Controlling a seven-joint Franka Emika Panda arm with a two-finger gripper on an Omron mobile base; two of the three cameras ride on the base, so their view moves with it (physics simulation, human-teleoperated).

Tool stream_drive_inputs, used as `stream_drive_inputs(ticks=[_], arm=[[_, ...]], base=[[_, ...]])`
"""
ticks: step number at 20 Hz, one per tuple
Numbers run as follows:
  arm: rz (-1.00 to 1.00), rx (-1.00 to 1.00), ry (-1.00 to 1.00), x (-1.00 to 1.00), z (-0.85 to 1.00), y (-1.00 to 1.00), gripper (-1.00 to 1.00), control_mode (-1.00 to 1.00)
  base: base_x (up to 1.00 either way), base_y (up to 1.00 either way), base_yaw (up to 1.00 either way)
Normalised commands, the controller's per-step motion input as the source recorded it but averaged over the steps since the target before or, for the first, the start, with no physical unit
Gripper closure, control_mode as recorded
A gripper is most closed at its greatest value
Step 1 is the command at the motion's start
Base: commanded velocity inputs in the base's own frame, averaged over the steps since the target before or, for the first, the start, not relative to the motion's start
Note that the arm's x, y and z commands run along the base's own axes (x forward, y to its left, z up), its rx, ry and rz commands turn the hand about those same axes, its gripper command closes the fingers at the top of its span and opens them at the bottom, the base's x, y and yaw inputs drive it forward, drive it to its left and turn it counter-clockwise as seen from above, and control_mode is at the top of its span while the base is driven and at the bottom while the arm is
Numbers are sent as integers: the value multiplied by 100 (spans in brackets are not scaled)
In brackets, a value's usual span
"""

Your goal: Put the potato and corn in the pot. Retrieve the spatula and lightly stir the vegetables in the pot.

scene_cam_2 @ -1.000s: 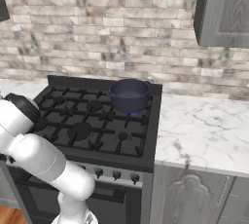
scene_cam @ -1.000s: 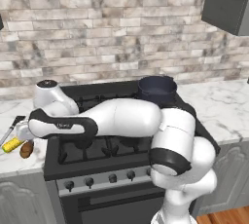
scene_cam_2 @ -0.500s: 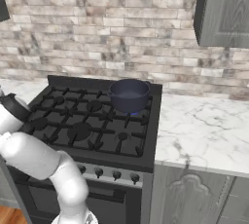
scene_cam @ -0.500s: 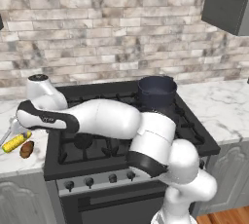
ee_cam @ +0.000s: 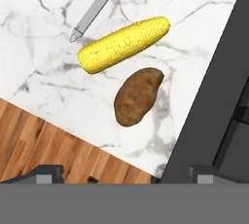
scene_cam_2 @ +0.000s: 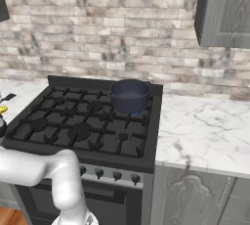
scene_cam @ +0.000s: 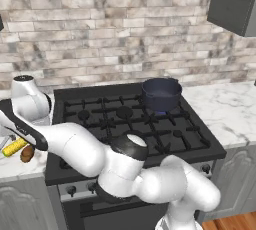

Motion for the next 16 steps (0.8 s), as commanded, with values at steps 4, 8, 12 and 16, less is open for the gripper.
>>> stream_drive_inputs(ticks=[4,8,12,16], arm=[[-3,0,2,8,-11,34,-100,-100],[-11,0,0,0,-29,-32,-100,-100],[-24,0,3,0,-62,-27,-100,-100],[-14,5,0,8,-90,11,-100,-100]], base=[[0,0,0],[0,0,0],[0,0,0],[0,0,0]])
